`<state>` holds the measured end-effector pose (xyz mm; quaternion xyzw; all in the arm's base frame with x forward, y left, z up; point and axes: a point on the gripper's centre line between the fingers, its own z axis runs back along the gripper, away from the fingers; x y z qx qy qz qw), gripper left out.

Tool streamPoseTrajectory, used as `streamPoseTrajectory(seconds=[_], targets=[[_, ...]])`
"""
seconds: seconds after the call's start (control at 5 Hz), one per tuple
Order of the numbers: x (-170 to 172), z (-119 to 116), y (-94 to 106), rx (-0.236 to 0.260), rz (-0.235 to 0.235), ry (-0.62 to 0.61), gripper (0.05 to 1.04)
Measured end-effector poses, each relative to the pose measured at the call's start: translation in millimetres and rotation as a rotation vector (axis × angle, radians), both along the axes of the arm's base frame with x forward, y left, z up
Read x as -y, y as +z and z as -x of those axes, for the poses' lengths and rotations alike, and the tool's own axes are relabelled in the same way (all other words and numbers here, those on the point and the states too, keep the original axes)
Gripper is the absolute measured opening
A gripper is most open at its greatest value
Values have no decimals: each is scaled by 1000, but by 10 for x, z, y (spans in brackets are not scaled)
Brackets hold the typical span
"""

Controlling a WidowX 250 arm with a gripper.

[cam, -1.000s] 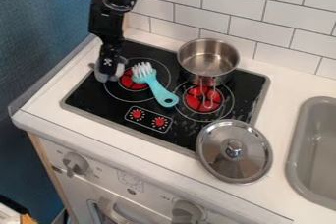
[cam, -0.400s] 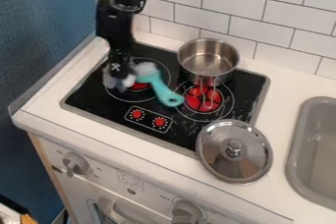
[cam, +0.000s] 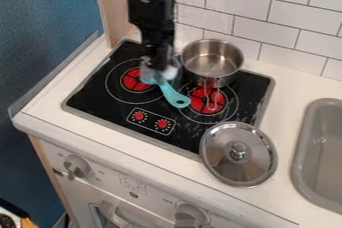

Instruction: Move the grey teddy bear to the right side of the stove

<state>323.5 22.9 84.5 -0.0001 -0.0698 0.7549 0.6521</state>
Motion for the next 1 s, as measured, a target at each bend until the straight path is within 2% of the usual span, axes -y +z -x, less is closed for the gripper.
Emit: streamPoseTrajectory(seconds=[0.2,0.4,0.6,0.8,1.0], targets=[[469,23,60,20,20,-162,315],[862,-7,86,32,60,-301,315],[1172,-84,-18,9,73,-386,315],[1376,-152,-167,-20,75,-422,315],[1477,-203,-302,-40,48,-440,315]])
